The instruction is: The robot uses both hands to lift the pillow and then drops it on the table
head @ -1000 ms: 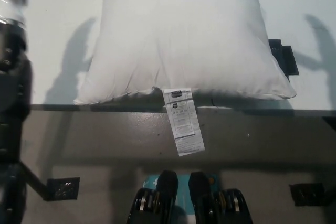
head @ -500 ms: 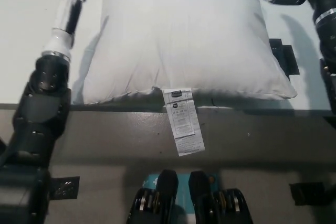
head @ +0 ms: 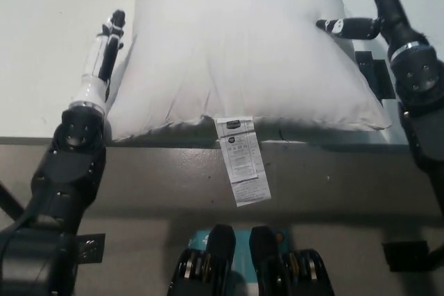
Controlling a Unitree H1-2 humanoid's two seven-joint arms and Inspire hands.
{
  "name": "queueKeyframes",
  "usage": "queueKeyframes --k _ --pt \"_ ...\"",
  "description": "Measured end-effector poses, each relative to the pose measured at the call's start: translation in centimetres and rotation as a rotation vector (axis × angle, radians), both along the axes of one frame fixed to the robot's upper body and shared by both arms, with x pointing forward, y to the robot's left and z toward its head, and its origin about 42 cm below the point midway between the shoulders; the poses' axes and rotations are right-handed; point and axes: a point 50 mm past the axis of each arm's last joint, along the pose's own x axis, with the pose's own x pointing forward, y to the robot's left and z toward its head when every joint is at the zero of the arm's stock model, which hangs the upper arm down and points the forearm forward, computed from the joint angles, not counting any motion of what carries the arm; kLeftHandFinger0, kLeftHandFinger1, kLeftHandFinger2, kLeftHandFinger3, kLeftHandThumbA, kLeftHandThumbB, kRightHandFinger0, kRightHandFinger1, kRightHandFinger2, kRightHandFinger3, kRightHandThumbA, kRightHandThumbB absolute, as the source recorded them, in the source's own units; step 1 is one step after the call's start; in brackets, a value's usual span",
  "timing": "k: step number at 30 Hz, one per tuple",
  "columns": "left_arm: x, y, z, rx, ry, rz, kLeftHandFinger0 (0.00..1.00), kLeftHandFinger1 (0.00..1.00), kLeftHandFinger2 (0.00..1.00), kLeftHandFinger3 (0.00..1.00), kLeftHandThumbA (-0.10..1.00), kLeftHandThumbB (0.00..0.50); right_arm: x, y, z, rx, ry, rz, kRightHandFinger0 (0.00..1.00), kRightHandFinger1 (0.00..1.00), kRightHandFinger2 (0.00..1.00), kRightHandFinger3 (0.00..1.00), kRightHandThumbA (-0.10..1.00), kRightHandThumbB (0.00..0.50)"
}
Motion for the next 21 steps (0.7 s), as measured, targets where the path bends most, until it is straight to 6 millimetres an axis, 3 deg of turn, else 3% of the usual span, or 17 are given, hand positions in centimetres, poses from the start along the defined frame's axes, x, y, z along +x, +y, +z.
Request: queueKeyframes --k 9,12,21 --pt "-0.1 -1.3 -0.5 -0.028 0.011 -0.003 1.00 1.00 1.00 1.00 1.00 0.145 0.3 0.3 -2.3 0.002 0.046 -0.004 1.00 1.00 1.00 1.00 1.00 0.257" --pt "-0.2 -1.7 -0.7 -0.035 0.014 -0.006 1.00 1.00 1.00 1.00 1.00 0.106 0.4 0.5 -3.0 0.005 0.066 -0.004 1.00 1.00 1.00 1.00 1.00 0.248" --pt "-0.3 -3.5 -1.1 -0.110 0.023 -0.010 1.00 1.00 1.00 1.00 1.00 0.109 0.7 1.3 -5.3 0.061 0.132 0.012 1.00 1.00 1.00 1.00 0.98 0.261"
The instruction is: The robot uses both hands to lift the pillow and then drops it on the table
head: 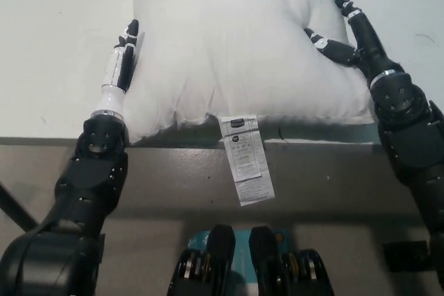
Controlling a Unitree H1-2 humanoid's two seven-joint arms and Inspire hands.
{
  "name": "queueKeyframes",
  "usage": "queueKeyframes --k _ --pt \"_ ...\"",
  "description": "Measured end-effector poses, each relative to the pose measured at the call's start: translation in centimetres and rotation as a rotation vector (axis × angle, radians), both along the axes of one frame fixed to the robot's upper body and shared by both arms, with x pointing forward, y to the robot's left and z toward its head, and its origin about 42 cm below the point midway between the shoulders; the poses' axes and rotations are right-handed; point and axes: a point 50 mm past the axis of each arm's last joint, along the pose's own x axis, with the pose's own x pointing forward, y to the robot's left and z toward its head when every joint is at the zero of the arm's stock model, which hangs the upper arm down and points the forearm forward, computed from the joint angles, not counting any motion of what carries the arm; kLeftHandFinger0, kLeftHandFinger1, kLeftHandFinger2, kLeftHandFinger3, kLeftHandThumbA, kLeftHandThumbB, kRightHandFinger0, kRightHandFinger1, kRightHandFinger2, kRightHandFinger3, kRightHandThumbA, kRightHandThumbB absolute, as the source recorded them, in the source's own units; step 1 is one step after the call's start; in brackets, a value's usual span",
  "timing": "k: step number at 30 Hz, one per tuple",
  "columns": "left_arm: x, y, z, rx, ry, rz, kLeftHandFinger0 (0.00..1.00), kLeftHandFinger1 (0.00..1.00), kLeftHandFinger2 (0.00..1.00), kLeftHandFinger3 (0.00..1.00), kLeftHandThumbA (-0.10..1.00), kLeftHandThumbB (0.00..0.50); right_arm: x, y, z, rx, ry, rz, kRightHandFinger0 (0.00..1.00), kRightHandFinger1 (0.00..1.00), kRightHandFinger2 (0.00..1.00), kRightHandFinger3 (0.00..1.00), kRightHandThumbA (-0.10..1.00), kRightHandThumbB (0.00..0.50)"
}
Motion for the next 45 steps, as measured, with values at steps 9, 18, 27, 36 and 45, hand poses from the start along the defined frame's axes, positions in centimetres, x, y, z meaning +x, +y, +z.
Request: queueKeyframes --k 9,18,27,36,45 --pt "-0.2 -2.6 -0.3 -0.091 0.007 -0.014 1.00 1.00 1.00 1.00 1.00 0.129 -0.1 1.8 -1.9 0.043 0.038 0.024 1.00 1.00 1.00 1.00 1.00 0.309" --pt "-0.8 -4.7 -0.9 -0.162 0.004 -0.021 1.00 1.00 1.00 1.00 1.00 0.126 -0.1 2.7 -2.4 0.096 0.043 0.054 1.00 1.00 1.00 1.00 1.00 0.338" --pt "-2.1 -6.7 -1.2 -0.236 -0.040 -0.025 1.00 1.00 1.00 1.00 1.00 0.101 -2.3 4.3 -3.3 0.208 -0.032 0.115 1.00 1.00 1.00 1.00 1.00 0.322" --pt "-3.7 -6.9 0.0 -0.254 -0.162 -0.020 1.00 1.00 1.00 1.00 1.00 0.000 -3.6 5.0 -2.8 0.247 -0.122 0.126 1.00 1.00 1.00 1.00 1.00 0.191" --pt "-5.5 -7.0 3.6 -0.266 -0.347 -0.014 1.00 1.00 1.00 1.00 1.00 0.009 -6.0 5.6 0.0 0.260 -0.298 0.138 1.00 1.00 1.00 1.00 1.00 0.127"
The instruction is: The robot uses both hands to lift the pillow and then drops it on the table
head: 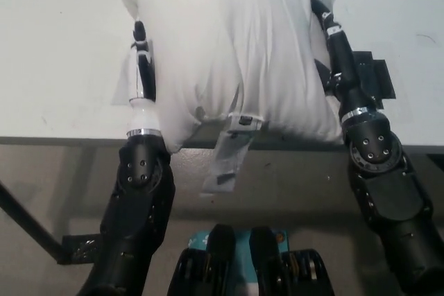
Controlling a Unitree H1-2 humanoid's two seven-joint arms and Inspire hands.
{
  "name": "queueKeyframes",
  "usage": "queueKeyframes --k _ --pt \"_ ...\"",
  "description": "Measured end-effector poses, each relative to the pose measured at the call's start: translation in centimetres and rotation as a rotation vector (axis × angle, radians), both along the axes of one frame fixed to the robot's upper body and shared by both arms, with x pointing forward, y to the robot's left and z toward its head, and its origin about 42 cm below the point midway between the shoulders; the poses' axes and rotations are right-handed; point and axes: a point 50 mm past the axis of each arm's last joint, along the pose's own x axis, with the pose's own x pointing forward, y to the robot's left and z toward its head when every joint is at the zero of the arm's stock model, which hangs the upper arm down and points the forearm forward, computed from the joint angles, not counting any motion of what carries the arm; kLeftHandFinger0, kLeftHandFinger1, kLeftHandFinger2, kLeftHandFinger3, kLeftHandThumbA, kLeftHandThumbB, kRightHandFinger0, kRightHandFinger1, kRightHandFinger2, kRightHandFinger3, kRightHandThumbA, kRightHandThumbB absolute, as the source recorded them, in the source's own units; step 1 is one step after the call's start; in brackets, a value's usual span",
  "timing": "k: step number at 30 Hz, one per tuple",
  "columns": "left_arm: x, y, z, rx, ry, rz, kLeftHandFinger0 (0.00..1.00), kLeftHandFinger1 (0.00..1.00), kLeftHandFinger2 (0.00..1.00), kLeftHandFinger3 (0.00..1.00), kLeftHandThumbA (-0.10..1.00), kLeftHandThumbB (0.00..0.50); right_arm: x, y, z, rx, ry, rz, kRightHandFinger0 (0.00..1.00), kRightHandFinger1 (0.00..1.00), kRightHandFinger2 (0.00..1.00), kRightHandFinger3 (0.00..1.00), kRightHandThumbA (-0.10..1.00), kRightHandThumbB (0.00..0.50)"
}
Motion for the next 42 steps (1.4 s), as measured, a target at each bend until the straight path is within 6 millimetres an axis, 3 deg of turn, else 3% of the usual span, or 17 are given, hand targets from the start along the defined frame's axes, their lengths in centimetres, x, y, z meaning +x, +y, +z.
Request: queueKeyframes --k 7,8,16,25,27,33,36,42 --pt "-1.4 0.3 4.4 -0.034 -0.173 0.027 1.00 1.00 1.00 1.00 1.00 0.000 -1.6 0.5 4.8 0.011 -0.174 0.005 1.00 1.00 1.00 1.00 1.00 0.142" --pt "-1.7 0.4 5.0 -0.037 -0.196 0.030 1.00 1.00 1.00 1.00 1.00 0.000 -1.9 0.6 5.4 0.012 -0.197 0.004 1.00 1.00 1.00 1.00 1.00 0.116" --pt "-3.9 0.3 9.4 -0.051 -0.372 0.029 1.00 1.00 1.00 1.00 1.00 0.000 -4.6 1.1 10.2 0.034 -0.374 0.015 1.00 1.00 1.00 1.00 1.00 0.127" --pt "-8.5 -1.8 15.5 -0.040 -0.641 -0.019 1.00 1.00 1.00 1.00 1.00 0.000 -10.3 2.0 15.9 0.085 -0.639 0.039 1.00 1.00 1.00 1.00 1.00 0.125" --pt "-9.9 -2.7 17.3 -0.030 -0.725 -0.041 1.00 1.00 1.00 1.00 1.00 0.019 -11.7 2.6 16.9 0.098 -0.697 0.053 1.00 1.00 1.00 1.00 1.00 0.124" --pt "-13.7 -4.7 21.9 -0.010 -0.947 -0.082 1.00 1.00 1.00 1.00 1.00 0.014 -14.4 3.6 18.7 0.121 -0.808 0.091 1.00 1.00 1.00 1.00 1.00 0.110" --pt "-14.9 -5.3 22.9 -0.001 -1.007 -0.093 1.00 1.00 1.00 1.00 1.00 0.000 -14.9 3.8 18.9 0.123 -0.827 0.098 1.00 1.00 1.00 1.00 0.99 0.115" --pt "-15.3 -5.7 22.9 0.008 -1.030 -0.102 1.00 1.00 1.00 1.00 1.00 0.000 -14.9 4.0 18.9 0.124 -0.827 0.101 1.00 1.00 1.00 1.00 0.98 0.103"
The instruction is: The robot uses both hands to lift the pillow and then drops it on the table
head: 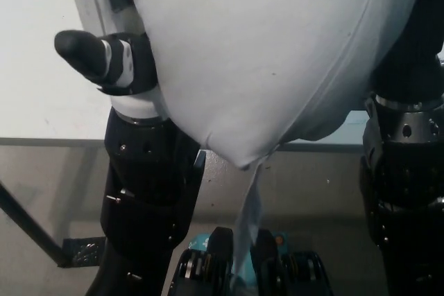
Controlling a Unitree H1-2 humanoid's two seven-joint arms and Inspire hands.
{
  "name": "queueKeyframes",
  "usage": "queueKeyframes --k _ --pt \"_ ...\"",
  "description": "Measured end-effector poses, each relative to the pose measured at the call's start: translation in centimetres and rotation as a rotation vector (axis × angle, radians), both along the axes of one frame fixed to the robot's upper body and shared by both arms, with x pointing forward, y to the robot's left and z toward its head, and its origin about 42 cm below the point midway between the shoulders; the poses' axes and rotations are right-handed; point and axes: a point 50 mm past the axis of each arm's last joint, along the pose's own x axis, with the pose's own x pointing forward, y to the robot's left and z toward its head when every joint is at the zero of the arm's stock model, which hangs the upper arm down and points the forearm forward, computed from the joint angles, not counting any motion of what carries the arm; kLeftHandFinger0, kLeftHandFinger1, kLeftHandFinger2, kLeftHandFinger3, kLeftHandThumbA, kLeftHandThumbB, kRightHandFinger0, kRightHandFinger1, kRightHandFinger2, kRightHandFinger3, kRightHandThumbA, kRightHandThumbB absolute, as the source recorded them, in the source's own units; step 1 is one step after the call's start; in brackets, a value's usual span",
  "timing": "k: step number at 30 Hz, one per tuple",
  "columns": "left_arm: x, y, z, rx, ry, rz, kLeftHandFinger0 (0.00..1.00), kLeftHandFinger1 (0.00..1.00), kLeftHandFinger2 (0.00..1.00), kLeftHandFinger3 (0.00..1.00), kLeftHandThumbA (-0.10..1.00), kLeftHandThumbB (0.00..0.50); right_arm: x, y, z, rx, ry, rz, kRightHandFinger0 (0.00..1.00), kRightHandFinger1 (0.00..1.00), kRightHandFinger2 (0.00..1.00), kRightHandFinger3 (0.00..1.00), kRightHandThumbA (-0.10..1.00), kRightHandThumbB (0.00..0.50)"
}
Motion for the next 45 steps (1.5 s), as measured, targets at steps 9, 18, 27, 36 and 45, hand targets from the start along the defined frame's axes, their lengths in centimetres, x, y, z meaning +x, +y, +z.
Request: queueKeyframes --k 9,18,27,36,45 --pt "0.4 -0.2 -0.2 0.010 0.003 0.011 1.00 1.00 1.00 1.00 1.00 0.000 0.3 0.1 -0.2 -0.004 0.011 -0.013 1.00 1.00 1.00 1.00 1.00 0.105" --pt "2.2 -0.7 -0.7 0.029 0.062 0.011 1.00 1.00 1.00 1.00 1.00 0.000 2.3 0.1 -1.3 -0.010 0.092 -0.047 1.00 1.00 1.00 1.00 1.00 0.085" --pt "5.0 -1.1 -1.9 0.049 0.166 0.025 1.00 1.00 1.00 1.00 1.00 0.000 5.0 -0.2 -3.1 -0.025 0.205 -0.090 1.00 1.00 1.00 1.00 1.00 0.081" --pt "10.3 -0.9 -6.0 0.064 0.410 0.066 1.00 1.00 1.00 1.00 1.00 0.000 9.0 -1.0 -6.8 -0.075 0.395 -0.161 1.00 1.00 1.00 1.00 1.00 0.054" --pt "13.9 -0.4 -10.2 0.084 0.611 0.089 1.00 1.00 1.00 1.00 1.00 0.000 11.8 -1.5 -10.7 -0.120 0.563 -0.202 1.00 1.00 1.00 1.00 1.00 0.054"
